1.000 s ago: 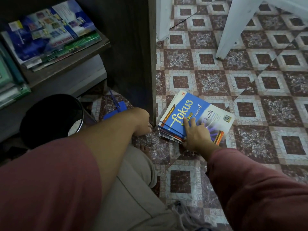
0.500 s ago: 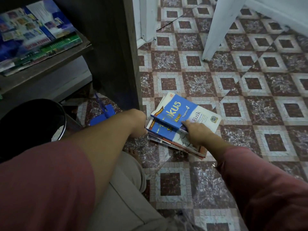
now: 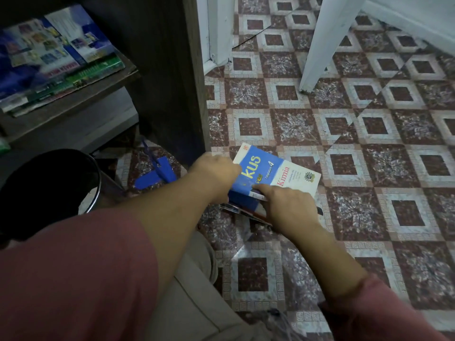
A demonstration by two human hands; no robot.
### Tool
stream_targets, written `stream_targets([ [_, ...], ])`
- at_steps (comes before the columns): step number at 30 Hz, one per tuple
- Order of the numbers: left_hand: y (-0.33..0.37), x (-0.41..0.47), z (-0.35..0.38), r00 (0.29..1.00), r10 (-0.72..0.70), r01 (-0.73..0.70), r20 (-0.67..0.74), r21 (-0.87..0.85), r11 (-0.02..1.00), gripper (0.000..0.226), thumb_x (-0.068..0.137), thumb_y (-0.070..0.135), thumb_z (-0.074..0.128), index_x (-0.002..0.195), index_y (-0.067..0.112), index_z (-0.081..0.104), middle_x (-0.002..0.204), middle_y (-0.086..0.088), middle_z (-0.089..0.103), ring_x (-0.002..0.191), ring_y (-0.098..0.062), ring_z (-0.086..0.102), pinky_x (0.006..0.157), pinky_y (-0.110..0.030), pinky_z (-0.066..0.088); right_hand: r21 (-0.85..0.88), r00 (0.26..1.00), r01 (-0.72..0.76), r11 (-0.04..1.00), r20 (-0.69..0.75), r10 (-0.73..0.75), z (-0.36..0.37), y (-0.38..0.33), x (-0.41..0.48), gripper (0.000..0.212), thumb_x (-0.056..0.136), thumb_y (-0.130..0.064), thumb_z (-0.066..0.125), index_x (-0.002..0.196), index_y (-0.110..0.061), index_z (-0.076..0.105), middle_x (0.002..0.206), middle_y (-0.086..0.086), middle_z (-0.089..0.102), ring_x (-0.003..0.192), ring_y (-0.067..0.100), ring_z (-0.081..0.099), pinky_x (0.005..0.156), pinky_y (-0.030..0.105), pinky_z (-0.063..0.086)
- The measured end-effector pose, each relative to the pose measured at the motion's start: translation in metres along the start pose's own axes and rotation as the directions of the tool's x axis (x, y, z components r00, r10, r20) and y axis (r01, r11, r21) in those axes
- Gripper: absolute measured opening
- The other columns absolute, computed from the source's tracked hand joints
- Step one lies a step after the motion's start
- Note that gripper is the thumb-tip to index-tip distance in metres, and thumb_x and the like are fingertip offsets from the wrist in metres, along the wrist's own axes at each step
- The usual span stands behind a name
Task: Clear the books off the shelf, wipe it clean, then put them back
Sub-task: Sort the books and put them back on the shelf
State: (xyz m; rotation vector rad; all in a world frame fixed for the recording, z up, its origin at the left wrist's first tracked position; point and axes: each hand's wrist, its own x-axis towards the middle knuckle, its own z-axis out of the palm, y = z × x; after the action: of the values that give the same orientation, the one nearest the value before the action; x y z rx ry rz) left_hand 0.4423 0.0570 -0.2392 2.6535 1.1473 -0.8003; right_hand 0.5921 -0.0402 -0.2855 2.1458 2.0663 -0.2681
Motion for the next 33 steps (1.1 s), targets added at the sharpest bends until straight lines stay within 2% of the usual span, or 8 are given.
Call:
stream_targets([
  [7,-0.018,-0.048,-0.049,0.998,-0.016,0.013,-0.057,-0.054,0.998,0.014,0.096,0.031,0.055,0.106,0.02,0.056,0.08,0.003,0.042,0.082,-0.018,0.043,0.07,-0.034,0.039,0.059,0.996,0.081,0.995,-0.044,-0.079,-0.108,-0.014,-0.012,0.027,0.095,-0.052,0.048,0.119,-0.041,0.056,0.096,-0.006,0.066,0.09,0.022,0.062,0.061,0.03,0.035],
  [13,-0.07,-0.152,-0.087,0.953,-0.216,0.195,-0.214,-0.115,0.974,0.015,0.098,0.029,0.048,0.108,0.031,0.059,0.078,0.008,0.05,0.069,-0.008,0.045,0.053,-0.025,0.028,0.048,0.975,0.194,0.98,-0.122,-0.187,-0.185,-0.062,-0.013,0.026,0.095,-0.046,0.049,0.121,-0.047,0.054,0.095,-0.008,0.066,0.089,0.022,0.063,0.063,0.03,0.047],
  [17,-0.112,-0.239,-0.104,0.752,-0.456,0.472,-0.475,-0.094,0.876,0.032,0.093,0.029,0.05,0.12,0.047,0.055,0.091,0.005,0.062,0.08,-0.023,0.057,0.059,-0.029,0.042,0.036,0.871,0.383,0.923,-0.346,-0.348,-0.238,-0.13,-0.004,0.038,0.096,-0.042,0.05,0.131,-0.057,0.044,0.114,-0.008,0.066,0.104,0.024,0.061,0.067,0.032,0.038],
  [21,-0.151,-0.305,-0.092,0.374,-0.584,0.594,-0.721,-0.298,0.747,0.053,0.082,0.013,0.064,0.127,0.041,0.06,0.117,-0.005,0.068,0.096,-0.035,0.064,0.073,-0.038,0.046,-0.043,0.599,0.569,0.821,-0.663,-0.449,-0.273,-0.211,0.025,0.043,0.092,-0.034,0.055,0.133,-0.046,0.051,0.122,-0.012,0.065,0.108,0.017,0.062,0.08,0.033,0.041],
  [25,-0.216,-0.342,-0.04,0.19,-0.587,0.658,-0.787,-0.341,0.671,0.054,0.07,0.007,0.071,0.121,0.023,0.066,0.114,-0.007,0.07,0.097,-0.032,0.066,0.076,-0.041,0.046,-0.061,0.347,0.701,0.71,-0.841,-0.415,-0.261,-0.308,0.057,0.037,0.085,-0.028,0.049,0.115,-0.035,0.069,0.108,-0.008,0.072,0.097,0.019,0.067,0.081,0.036,0.046],
  [27,-0.243,-0.352,-0.004,0.167,-0.643,0.674,-0.747,-0.39,0.628,0.051,0.073,0.013,0.056,0.122,0.024,0.066,0.118,-0.006,0.069,0.102,-0.029,0.065,0.078,-0.042,0.046,-0.094,0.36,0.703,0.705,-0.808,-0.466,-0.238,-0.343,0.07,0.039,0.084,-0.025,0.047,0.113,-0.037,0.07,0.105,-0.007,0.072,0.094,0.021,0.067,0.08,0.037,0.045],
  [30,-0.263,-0.356,0.059,0.177,-0.772,0.683,-0.611,-0.488,0.543,0.062,0.065,0.009,0.045,0.12,0.025,0.068,0.117,-0.008,0.069,0.104,-0.028,0.065,0.078,-0.041,0.044,-0.132,0.534,0.711,0.69,-0.537,-0.653,-0.2,-0.376,0.087,0.05,0.093,-0.017,0.041,0.137,-0.04,0.048,0.13,-0.003,0.06,0.115,0.028,0.056,0.094,0.047,0.041],
  [33,-0.28,-0.344,0.115,0.294,-0.872,0.661,-0.392,-0.575,0.482,0.059,0.072,0.004,0.054,0.126,0.026,0.064,0.126,-0.009,0.064,0.116,-0.029,0.058,0.092,-0.046,0.044,-0.108,0.597,0.749,0.654,-0.318,-0.736,-0.169,-0.392,0.1,0.054,0.096,-0.013,0.04,0.145,-0.036,0.037,0.142,0.004,0.047,0.126,0.034,0.042,0.099,0.048,0.041],
])
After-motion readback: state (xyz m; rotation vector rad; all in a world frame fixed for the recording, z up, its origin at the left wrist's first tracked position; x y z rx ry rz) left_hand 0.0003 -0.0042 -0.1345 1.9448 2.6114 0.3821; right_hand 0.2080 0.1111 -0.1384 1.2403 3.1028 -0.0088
